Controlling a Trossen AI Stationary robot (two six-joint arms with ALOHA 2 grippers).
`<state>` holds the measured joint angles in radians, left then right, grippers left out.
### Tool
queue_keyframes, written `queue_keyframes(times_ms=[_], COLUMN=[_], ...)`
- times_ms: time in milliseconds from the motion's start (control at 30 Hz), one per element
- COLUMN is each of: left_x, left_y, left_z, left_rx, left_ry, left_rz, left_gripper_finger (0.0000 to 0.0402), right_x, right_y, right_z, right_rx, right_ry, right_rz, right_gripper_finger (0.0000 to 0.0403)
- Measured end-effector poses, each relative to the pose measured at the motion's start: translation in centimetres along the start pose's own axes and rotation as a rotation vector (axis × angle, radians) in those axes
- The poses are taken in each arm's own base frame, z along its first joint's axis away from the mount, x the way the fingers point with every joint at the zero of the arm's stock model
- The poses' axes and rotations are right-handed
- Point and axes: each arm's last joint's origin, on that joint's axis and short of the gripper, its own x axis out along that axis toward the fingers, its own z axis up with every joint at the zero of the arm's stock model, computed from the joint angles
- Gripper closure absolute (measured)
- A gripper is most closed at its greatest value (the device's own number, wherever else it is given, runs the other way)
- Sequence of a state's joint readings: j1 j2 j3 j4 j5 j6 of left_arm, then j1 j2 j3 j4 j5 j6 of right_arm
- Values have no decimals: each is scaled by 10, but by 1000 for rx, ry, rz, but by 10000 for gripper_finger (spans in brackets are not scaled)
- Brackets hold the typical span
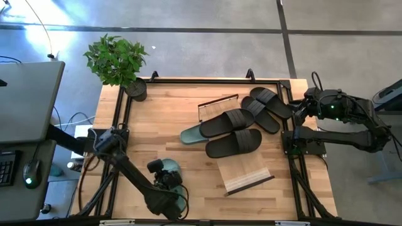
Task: Pick and place slides into the shelf
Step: Move the green slides under the shelf
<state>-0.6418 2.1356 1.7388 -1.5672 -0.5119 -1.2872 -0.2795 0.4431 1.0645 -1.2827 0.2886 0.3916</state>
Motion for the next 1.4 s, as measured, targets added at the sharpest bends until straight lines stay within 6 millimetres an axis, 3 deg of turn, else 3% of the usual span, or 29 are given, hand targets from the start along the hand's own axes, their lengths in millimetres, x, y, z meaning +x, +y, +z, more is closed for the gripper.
queue_keyframes(times_ms=[167,367,500,700,800,1000,1267,1400], left_x=[-31,-71,-97,-136,-149,-157,-136,-144], left_y=[28,70,105,159,175,176,142,127], left_z=[13,22,17,-2,-14,-32,-51,-46], left_rx=[-40,58,49,-99,-135,-129,-307,-298], left_ry=[-123,-227,-294,-596,-697,-831,-929,-931], left_rz=[-77,-186,-274,-335,-365,-358,-408,-477], left_gripper_finger=[398,399,400,400,401,401,401,401], right_x=[0,0,0,0,0,0,0,0], right_y=[0,0,0,0,0,0,-1,-1], right_z=[0,0,0,0,0,0,1,1], right_rx=[0,0,0,0,0,0,1,3], right_ry=[0,0,0,0,0,-1,-18,-23], right_rz=[0,0,0,0,0,0,-38,-37], right_gripper_finger=[315,315,315,315,315,315,315,315])
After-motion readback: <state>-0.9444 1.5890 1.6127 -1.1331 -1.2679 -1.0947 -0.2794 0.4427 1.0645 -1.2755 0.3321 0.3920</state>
